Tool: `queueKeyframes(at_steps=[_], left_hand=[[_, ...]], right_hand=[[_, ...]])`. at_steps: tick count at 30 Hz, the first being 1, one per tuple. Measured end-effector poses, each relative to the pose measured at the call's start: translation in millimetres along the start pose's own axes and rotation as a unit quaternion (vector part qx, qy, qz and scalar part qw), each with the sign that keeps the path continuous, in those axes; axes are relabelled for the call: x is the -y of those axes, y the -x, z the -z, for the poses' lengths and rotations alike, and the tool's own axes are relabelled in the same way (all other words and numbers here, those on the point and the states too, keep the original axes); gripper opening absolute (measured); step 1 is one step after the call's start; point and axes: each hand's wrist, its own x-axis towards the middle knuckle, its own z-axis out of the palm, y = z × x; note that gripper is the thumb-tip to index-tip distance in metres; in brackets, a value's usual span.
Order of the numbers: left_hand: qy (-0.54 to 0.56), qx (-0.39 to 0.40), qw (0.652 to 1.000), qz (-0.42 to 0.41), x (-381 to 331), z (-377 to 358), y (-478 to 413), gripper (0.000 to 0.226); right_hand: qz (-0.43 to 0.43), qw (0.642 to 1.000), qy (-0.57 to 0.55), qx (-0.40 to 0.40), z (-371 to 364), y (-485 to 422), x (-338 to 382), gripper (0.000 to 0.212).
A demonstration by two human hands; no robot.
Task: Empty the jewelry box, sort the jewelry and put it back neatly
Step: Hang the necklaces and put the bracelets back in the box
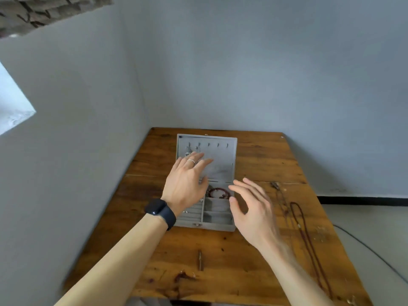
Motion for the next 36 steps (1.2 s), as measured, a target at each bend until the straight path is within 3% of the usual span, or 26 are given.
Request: queueKeyframes(at_steps=[9,14,18,27,32,36], left_hand=[[0.059,0.096,0.994,-0.014,-82.8,-75.0,139.8,0.051],[0.057,0.144,0.987,-0.036,-114.3,-108.0,175.4,0.05],[0.028,0.144,0.989,-0.027,-119.7,-121.9,185.7,0.055],[0.002,0.132,0.991,-0.038,-119.9,-125.6,191.8,0.055],[0.07,0.132,0.989,-0.005,-123.6,-120.7,184.8,0.048],[0.121,0.125,0.985,0.011,-135.5,-107.4,178.1,0.032]], right_hand=[[-0.118,0.991,0.056,-0.003,45.5,171.7,-22.2,0.032],[-0.159,0.98,0.104,-0.05,64.3,225.8,-49.3,0.026],[-0.19,0.962,0.177,-0.086,76.3,230.6,-67.1,0.021],[-0.227,0.943,0.242,-0.022,78.8,203.6,-71.8,0.015],[-0.289,0.934,0.202,0.062,83.0,189.8,-65.4,0.01],[-0.269,0.935,0.211,0.09,86.2,186.0,-63.7,0.009]])
